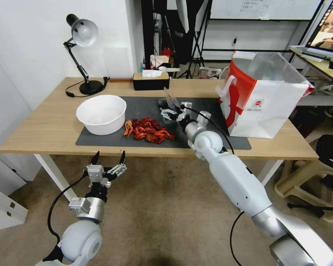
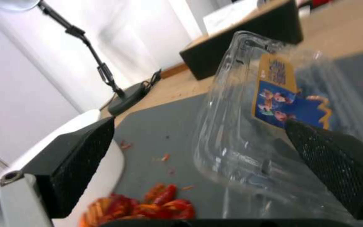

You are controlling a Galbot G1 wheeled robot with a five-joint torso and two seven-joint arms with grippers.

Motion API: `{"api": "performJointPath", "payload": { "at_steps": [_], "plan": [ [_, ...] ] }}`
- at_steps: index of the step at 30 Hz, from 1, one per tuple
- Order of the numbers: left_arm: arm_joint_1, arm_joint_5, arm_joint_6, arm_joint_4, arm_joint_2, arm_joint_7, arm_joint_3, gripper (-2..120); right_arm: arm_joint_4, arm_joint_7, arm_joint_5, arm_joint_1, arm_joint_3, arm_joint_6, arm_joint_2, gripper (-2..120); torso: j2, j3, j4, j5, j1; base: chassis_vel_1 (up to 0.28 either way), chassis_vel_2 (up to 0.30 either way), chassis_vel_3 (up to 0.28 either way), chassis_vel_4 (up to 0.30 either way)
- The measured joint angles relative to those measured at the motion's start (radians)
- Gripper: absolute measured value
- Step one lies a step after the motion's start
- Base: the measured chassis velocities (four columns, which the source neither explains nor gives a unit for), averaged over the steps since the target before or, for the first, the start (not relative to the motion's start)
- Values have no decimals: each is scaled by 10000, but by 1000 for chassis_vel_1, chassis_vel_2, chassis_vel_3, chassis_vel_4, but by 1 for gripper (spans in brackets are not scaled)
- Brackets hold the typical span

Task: Close the takeout container lid, then place the container into the takeout bag.

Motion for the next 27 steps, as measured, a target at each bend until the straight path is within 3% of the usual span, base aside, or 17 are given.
{"api": "performJointPath", "payload": {
  "at_steps": [2,10,22,26,27],
  "plan": [
    [16,0,-42,9,-5,6,-5,100,0,547,950,95,138,-342,169,100,0,0,0,0,-1,0,0,0,0],
    [12,0,-84,44,-9,14,5,100,72,1699,2627,193,587,-829,481,100,0,0,-1,0,0,0,0,0,0],
    [-74,-22,-105,59,45,37,53,100,22,2404,3033,231,718,-804,670,94,0,0,-1,0,0,0,0,0,0],
    [-93,-36,-106,55,78,41,63,100,-7,2557,2927,238,704,-773,719,86,0,0,0,0,0,0,0,0,0],
    [-108,-47,-105,47,100,45,65,100,-27,2692,2822,256,691,-753,747,76,0,0,-1,0,0,0,0,0,0]
  ]
}}
